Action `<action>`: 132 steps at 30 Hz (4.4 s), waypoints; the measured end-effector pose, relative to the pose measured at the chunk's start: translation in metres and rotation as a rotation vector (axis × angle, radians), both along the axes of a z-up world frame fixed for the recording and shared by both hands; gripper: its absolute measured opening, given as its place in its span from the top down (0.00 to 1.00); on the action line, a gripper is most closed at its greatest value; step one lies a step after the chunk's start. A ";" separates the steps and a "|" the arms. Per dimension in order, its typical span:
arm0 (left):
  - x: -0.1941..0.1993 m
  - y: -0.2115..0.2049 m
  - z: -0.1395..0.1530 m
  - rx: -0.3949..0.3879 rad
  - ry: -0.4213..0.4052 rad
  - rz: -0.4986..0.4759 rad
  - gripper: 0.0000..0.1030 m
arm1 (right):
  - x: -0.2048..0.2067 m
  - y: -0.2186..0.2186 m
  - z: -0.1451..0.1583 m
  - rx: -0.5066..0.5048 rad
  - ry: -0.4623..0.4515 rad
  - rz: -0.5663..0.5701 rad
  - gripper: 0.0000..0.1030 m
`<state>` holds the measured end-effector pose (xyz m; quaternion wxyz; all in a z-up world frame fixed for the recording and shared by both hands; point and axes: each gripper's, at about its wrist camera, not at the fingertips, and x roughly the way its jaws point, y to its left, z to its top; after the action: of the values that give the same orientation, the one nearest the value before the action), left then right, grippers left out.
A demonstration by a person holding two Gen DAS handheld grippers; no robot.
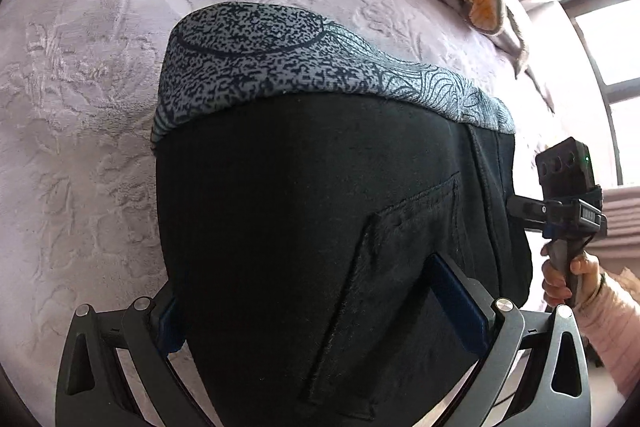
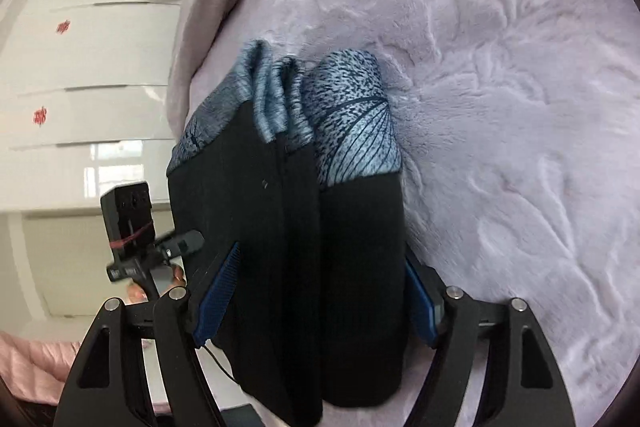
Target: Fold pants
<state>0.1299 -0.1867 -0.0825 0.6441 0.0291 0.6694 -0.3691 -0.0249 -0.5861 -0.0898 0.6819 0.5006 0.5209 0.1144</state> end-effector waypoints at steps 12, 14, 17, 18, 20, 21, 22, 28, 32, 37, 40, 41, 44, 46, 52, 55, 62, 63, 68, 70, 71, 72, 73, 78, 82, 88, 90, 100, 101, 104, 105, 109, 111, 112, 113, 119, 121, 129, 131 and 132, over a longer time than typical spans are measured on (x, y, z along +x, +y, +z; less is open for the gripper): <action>-0.045 0.005 0.081 0.001 -0.119 0.015 0.39 | -0.043 -0.001 0.041 0.128 -0.016 -0.105 0.58; -0.060 0.007 0.093 0.008 -0.122 0.008 0.39 | -0.058 0.004 0.053 0.158 -0.031 -0.106 0.58; -0.087 0.007 0.109 0.014 -0.116 0.003 0.39 | -0.087 0.008 0.070 0.184 -0.042 -0.107 0.58; -0.098 0.009 0.112 0.017 -0.117 0.004 0.39 | -0.097 0.009 0.075 0.191 -0.043 -0.107 0.58; -0.118 0.008 0.115 0.026 -0.123 0.002 0.39 | -0.120 0.009 0.083 0.198 -0.038 -0.103 0.58; -0.127 0.007 0.114 0.032 -0.126 0.004 0.39 | -0.130 0.010 0.084 0.199 -0.034 -0.100 0.58; -0.133 0.009 0.112 0.039 -0.125 0.009 0.39 | -0.140 0.010 0.085 0.199 -0.029 -0.096 0.58; -0.163 0.005 0.054 0.220 -0.134 0.066 0.25 | -0.175 0.018 0.060 0.155 0.055 -0.085 0.58; -0.164 0.010 0.044 0.290 -0.208 0.131 0.03 | -0.179 0.020 0.040 0.078 0.143 -0.058 0.55; -0.162 0.010 0.057 0.337 -0.272 0.123 0.03 | -0.192 0.010 0.047 -0.057 0.209 -0.062 0.45; -0.159 0.019 0.070 0.360 -0.319 0.130 0.03 | -0.197 0.008 0.055 -0.121 0.228 -0.066 0.45; -0.158 0.026 0.074 0.359 -0.326 0.133 0.03 | -0.201 0.006 0.058 -0.136 0.233 -0.068 0.45; -0.159 0.035 0.083 0.345 -0.310 0.140 0.03 | -0.213 0.006 0.068 -0.185 0.243 -0.079 0.45; -0.164 0.031 0.084 0.353 -0.318 0.123 0.03 | -0.214 0.010 0.074 -0.205 0.241 -0.093 0.45; -0.185 0.023 0.091 0.354 -0.335 0.070 0.03 | -0.211 0.036 0.095 -0.261 0.241 -0.084 0.45; -0.193 0.020 0.095 0.344 -0.339 0.059 0.03 | -0.211 0.050 0.100 -0.291 0.251 -0.072 0.45; -0.204 0.023 0.096 0.351 -0.367 0.039 0.03 | -0.211 0.077 0.111 -0.370 0.251 -0.075 0.39; -0.206 0.025 0.095 0.350 -0.372 0.033 0.03 | -0.211 0.080 0.112 -0.388 0.250 -0.073 0.38; -0.217 0.031 0.093 0.369 -0.368 0.007 0.03 | -0.210 0.100 0.115 -0.510 0.275 -0.065 0.32; -0.222 0.033 0.097 0.359 -0.380 -0.002 0.03 | -0.209 0.111 0.118 -0.558 0.282 -0.048 0.27; -0.224 0.034 0.100 0.356 -0.388 -0.008 0.03 | -0.208 0.115 0.119 -0.574 0.282 -0.042 0.25; -0.225 0.033 0.103 0.354 -0.396 -0.014 0.03 | -0.206 0.121 0.120 -0.593 0.286 -0.036 0.23; -0.226 0.033 0.105 0.352 -0.401 -0.015 0.03 | -0.205 0.125 0.122 -0.604 0.287 -0.035 0.23; -0.228 0.032 0.117 0.315 -0.413 0.000 0.03 | -0.197 0.144 0.134 -0.646 0.268 -0.037 0.21; -0.230 0.031 0.122 0.306 -0.427 -0.001 0.01 | -0.194 0.154 0.147 -0.700 0.251 -0.055 0.14; -0.237 0.027 0.119 0.311 -0.408 -0.023 0.01 | -0.193 0.157 0.158 -0.735 0.258 -0.078 0.11; -0.239 0.027 0.118 0.316 -0.406 -0.018 0.01 | -0.193 0.156 0.160 -0.753 0.266 -0.073 0.11; -0.247 0.020 0.117 0.371 -0.406 0.039 0.01 | -0.200 0.145 0.163 -0.760 0.303 -0.015 0.10; -0.248 0.019 0.119 0.380 -0.417 0.043 0.01 | -0.201 0.144 0.162 -0.758 0.305 -0.007 0.10; -0.250 0.018 0.126 0.397 -0.435 0.064 0.01 | -0.202 0.143 0.159 -0.737 0.306 0.037 0.10; -0.250 0.018 0.128 0.399 -0.437 0.074 0.01 | -0.202 0.145 0.159 -0.736 0.304 0.056 0.10; -0.251 0.017 0.133 0.417 -0.433 0.112 0.01 | -0.197 0.150 0.160 -0.766 0.290 0.142 0.10; -0.251 0.015 0.133 0.430 -0.430 0.117 0.01 | -0.195 0.149 0.162 -0.767 0.284 0.154 0.10; -0.252 0.015 0.134 0.434 -0.432 0.119 0.01 | -0.194 0.148 0.162 -0.766 0.280 0.157 0.10; -0.251 0.015 0.134 0.436 -0.432 0.122 0.01 | -0.194 0.148 0.162 -0.764 0.278 0.160 0.10; -0.251 0.016 0.132 0.452 -0.422 0.122 0.01 | -0.193 0.147 0.159 -0.759 0.280 0.164 0.10; -0.252 0.017 0.130 0.455 -0.418 0.118 0.01 | -0.194 0.148 0.158 -0.756 0.283 0.161 0.10; -0.253 0.018 0.129 0.458 -0.419 0.100 0.01 | -0.197 0.153 0.155 -0.749 0.294 0.152 0.10; -0.252 0.017 0.129 0.457 -0.420 0.100 0.01 | -0.197 0.153 0.155 -0.749 0.294 0.151 0.10; -0.252 0.017 0.130 0.458 -0.421 0.100 0.01 | -0.197 0.152 0.155 -0.749 0.293 0.152 0.10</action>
<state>-0.1225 -0.1700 0.0472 0.7626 0.2161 0.5876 -0.1626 -0.2220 -0.4337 0.0654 0.7252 0.1888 0.6537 -0.1055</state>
